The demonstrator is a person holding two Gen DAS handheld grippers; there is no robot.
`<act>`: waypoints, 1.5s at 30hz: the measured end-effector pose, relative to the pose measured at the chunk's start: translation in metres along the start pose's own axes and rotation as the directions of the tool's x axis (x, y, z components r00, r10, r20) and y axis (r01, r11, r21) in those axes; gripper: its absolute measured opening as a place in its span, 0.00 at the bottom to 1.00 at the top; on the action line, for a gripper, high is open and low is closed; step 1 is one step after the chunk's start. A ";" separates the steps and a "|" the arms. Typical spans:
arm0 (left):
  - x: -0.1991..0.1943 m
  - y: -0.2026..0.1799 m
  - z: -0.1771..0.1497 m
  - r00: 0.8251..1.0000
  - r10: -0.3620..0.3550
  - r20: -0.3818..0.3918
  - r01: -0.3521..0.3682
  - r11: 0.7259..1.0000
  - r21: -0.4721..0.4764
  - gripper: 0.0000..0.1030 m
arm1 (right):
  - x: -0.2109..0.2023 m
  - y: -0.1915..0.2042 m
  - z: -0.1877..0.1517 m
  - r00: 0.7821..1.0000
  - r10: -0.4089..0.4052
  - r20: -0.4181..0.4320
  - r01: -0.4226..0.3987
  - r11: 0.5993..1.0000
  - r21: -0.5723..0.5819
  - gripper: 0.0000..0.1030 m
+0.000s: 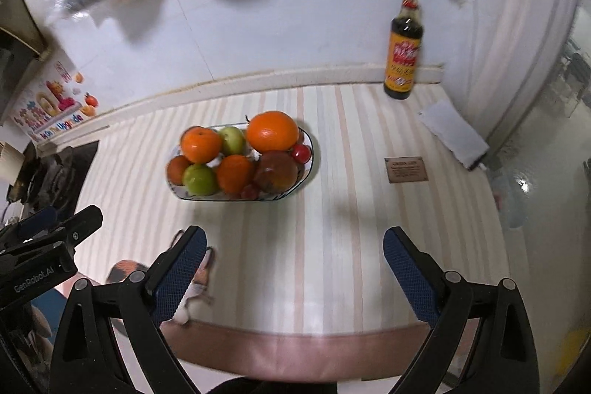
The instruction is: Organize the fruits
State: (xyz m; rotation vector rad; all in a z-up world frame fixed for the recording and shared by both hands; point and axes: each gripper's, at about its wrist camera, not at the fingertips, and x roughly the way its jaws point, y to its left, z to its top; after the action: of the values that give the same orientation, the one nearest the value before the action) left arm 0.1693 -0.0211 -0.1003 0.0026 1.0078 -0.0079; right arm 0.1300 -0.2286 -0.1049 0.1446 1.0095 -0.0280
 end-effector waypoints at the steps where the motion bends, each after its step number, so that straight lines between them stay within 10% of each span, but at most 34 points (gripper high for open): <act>1: -0.012 0.002 -0.004 1.000 -0.004 0.013 0.004 1.000 0.005 0.94 | -0.012 0.002 -0.005 1.000 -0.004 0.016 0.004 1.000 0.003 0.96; 24: -0.180 -0.002 -0.072 0.980 -0.001 0.199 0.000 1.000 0.007 0.94 | -0.221 0.008 -0.072 0.975 0.010 0.221 0.004 0.998 -0.063 0.96; 45: -0.124 -0.001 -0.032 0.986 0.045 0.158 -0.043 0.999 -0.013 1.00 | -0.142 0.019 -0.013 0.987 0.010 0.163 0.004 0.996 -0.087 0.97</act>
State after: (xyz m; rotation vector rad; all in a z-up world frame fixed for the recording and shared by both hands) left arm 0.0759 -0.0216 -0.0125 0.0151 0.8484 0.0366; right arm 0.0450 -0.2144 0.0099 0.0626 0.8448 0.0069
